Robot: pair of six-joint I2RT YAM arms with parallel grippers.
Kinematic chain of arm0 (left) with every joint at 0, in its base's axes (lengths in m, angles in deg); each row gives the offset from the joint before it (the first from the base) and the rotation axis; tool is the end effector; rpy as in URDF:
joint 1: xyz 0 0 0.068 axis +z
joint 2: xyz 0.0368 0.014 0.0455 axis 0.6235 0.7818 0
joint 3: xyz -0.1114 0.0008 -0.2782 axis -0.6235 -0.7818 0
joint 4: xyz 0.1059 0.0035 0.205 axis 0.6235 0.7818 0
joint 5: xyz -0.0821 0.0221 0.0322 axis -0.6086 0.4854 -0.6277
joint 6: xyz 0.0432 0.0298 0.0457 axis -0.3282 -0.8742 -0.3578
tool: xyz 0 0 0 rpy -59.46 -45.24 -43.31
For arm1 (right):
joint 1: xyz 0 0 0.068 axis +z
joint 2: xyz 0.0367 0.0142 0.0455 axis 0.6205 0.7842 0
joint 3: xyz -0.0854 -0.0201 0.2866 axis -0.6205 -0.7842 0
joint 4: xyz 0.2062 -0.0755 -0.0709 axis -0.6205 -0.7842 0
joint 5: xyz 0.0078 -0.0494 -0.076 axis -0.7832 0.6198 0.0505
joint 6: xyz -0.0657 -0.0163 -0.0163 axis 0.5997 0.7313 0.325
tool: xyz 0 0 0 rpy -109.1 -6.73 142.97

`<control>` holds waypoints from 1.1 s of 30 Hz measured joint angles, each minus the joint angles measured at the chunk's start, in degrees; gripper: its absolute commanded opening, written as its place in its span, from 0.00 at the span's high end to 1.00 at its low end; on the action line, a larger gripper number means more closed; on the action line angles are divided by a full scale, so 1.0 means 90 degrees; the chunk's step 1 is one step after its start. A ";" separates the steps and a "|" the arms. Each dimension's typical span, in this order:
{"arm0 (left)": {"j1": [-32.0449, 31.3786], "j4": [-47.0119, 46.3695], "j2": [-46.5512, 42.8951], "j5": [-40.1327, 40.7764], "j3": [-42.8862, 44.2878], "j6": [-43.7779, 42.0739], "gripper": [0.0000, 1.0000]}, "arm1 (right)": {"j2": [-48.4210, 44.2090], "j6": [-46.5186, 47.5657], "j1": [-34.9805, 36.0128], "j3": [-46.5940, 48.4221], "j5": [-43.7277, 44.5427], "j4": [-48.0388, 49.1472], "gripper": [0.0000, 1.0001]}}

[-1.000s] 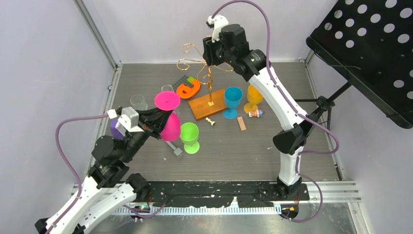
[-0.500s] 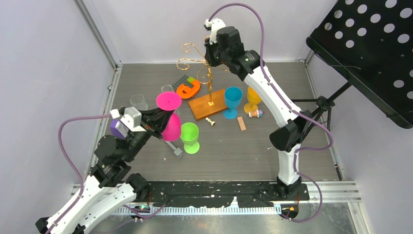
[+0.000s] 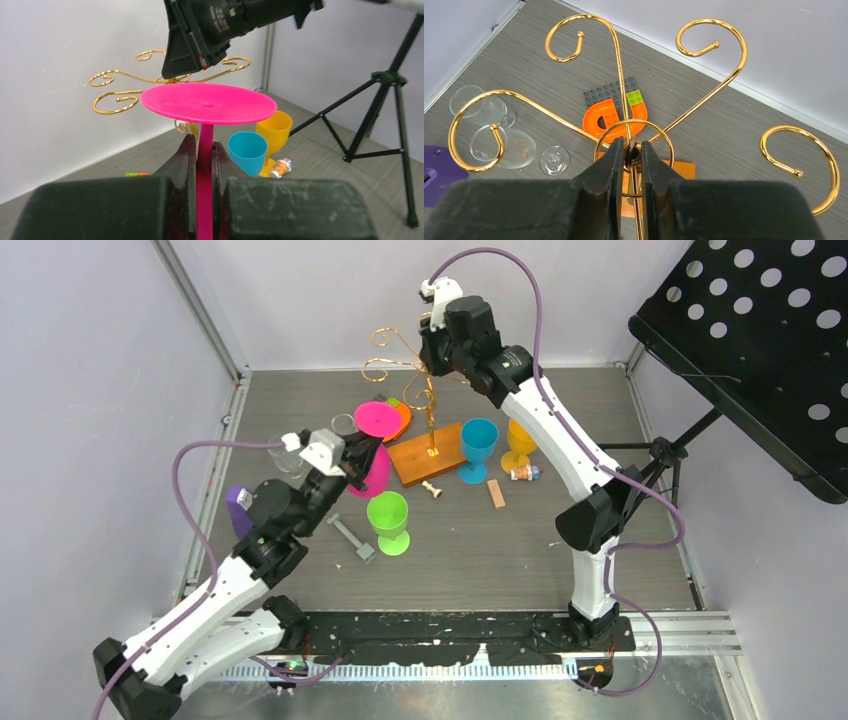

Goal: Place the wine glass upside down on the wine glass rack
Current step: Turn the wine glass upside down at the wine rack.

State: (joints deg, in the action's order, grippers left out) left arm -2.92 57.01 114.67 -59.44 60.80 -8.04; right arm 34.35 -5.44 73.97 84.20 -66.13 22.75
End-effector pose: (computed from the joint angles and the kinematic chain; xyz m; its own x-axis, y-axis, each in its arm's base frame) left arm 0.1076 -0.0912 0.4053 0.2398 -0.1941 -0.9512 0.6186 0.7857 -0.0044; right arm 0.3668 0.2568 0.4493 -0.2944 -0.1812 -0.9384 -0.5084 0.8611 -0.0068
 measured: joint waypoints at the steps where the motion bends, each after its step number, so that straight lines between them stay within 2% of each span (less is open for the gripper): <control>1: 0.0066 -0.0121 0.0180 -0.0010 0.0000 0.0007 1.00 | -0.0024 0.0002 0.0000 -0.0024 -0.0005 0.0002 0.95; 11: 0.0653 -0.1173 0.1647 -0.0316 0.0134 0.0347 1.00 | -0.0109 0.0022 0.0000 -0.0146 -0.0027 0.0015 0.95; 17: 0.0979 -0.1615 0.2443 -0.0546 0.0600 0.0585 1.00 | -0.0165 0.0022 -0.0002 -0.0223 -0.0056 0.0019 0.95; 33: 0.1501 -0.2346 0.3325 -0.0656 0.0828 0.1239 1.00 | -0.0236 0.0061 -0.0005 -0.0321 -0.0095 0.0053 0.95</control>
State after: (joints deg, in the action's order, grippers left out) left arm 10.58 35.89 144.59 -65.34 68.25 3.10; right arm 32.23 -4.89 73.93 81.32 -66.98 23.23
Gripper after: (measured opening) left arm 0.036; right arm 0.189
